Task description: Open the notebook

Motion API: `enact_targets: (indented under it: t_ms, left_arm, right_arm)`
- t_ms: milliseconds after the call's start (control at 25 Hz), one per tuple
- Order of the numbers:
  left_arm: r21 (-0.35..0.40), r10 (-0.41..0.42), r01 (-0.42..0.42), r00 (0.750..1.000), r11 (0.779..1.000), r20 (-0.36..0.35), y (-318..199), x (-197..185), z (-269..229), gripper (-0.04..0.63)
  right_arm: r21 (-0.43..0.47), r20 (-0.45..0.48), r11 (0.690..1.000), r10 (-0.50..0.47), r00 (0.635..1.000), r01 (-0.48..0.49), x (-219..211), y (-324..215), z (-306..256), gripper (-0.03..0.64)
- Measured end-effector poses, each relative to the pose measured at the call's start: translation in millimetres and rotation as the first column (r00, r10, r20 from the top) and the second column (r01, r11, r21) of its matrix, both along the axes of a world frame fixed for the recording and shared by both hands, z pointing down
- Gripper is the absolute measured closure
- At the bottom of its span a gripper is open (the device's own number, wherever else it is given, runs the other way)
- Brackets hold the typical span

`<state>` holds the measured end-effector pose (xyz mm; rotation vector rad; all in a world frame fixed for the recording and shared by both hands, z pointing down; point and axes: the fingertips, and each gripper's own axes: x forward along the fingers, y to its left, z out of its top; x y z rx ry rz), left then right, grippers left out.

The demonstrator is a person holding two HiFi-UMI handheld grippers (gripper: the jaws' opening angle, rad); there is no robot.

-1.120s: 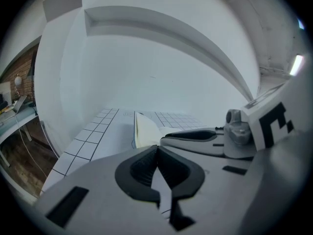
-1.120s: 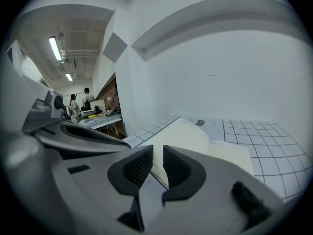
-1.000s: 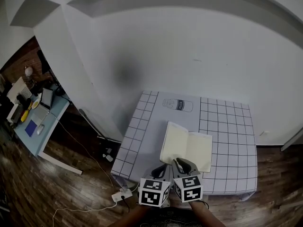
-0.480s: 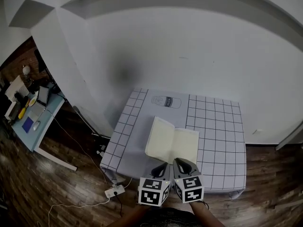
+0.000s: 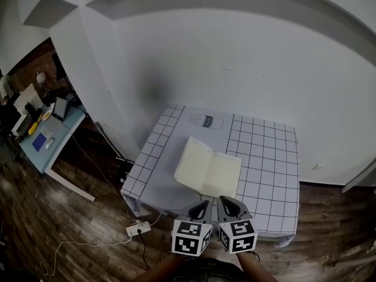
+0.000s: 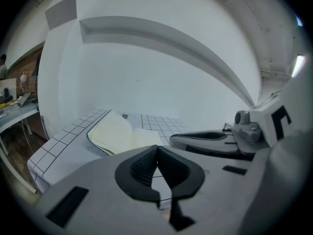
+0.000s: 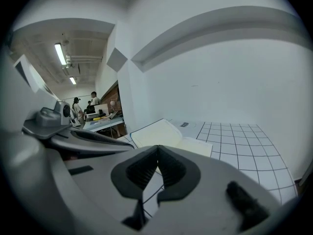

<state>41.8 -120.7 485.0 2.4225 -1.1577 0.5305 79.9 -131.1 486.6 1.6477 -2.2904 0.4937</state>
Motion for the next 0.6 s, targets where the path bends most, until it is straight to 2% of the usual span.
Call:
enact_targets:
  t_ms: [320,600]
  left_arm:
    - [0.006,-0.016,0.016,1.000,1.000,-0.002,30.2,14.8,-0.4,0.584]
    - [0.022,-0.017,0.017,1.000,1.000,0.011,43.6,18.6,-3.4,0.584]
  right_arm:
    - [0.004,0.025,0.999,-0.037,0.999,0.036,8.2,31.6,-3.7,0.604]
    - [0.019,0.040,1.000,-0.023,0.999,0.023,15.0,46.6,-8.1,0.604]
